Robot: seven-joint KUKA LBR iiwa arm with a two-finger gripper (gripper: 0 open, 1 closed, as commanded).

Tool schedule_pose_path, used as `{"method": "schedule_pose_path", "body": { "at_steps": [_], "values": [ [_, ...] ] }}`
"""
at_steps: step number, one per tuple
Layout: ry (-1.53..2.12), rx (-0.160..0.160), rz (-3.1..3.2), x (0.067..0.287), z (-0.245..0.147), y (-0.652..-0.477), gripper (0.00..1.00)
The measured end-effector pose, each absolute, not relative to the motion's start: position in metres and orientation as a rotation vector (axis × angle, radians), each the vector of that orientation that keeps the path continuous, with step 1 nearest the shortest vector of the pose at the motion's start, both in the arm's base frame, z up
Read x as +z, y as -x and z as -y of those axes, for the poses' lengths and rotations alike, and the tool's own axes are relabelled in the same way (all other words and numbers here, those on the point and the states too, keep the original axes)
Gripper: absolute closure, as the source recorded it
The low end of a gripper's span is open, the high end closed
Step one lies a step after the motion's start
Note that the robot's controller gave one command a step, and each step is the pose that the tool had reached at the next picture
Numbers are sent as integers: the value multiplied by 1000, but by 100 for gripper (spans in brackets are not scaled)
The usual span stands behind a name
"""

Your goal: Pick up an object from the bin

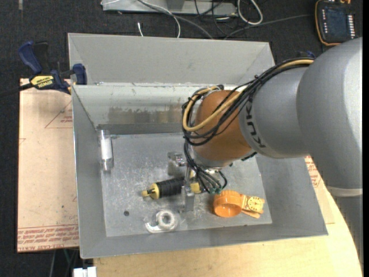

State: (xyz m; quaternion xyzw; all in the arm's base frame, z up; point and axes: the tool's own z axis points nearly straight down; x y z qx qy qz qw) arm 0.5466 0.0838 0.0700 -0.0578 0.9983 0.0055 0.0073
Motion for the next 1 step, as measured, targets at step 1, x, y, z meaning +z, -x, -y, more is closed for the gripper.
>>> {"method": "schedule_pose_path", "body": {
  "at_steps": [1],
  "values": [
    [142, 21, -3118, 70, -70, -579, 0]
  ]
}}
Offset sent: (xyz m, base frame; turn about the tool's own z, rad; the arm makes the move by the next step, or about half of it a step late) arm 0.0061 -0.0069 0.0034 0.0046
